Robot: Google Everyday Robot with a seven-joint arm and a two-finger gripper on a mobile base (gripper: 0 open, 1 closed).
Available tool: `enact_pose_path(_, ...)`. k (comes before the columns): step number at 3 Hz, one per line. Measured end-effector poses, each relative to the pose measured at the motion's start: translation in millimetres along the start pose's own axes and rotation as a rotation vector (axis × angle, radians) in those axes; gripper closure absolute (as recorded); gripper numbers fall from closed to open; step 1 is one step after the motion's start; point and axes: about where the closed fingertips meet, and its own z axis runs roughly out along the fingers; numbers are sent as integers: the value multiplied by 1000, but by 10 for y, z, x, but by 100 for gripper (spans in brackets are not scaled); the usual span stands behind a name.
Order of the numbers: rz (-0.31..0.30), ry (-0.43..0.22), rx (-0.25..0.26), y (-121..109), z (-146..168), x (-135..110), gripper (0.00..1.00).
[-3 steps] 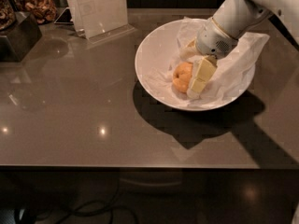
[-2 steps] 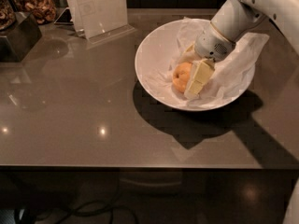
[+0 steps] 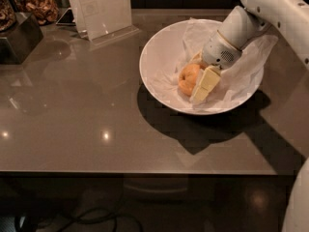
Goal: Pick orange from white bowl
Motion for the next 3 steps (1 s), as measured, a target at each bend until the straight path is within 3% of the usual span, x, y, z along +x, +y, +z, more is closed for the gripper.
enact_pose_path(1,18,1,-16,-28,57,61,26)
enact_pose_path(2,18,1,-16,-28,57,61,44)
enact_pose_path(3,29,-8,12,-22,8,74,68)
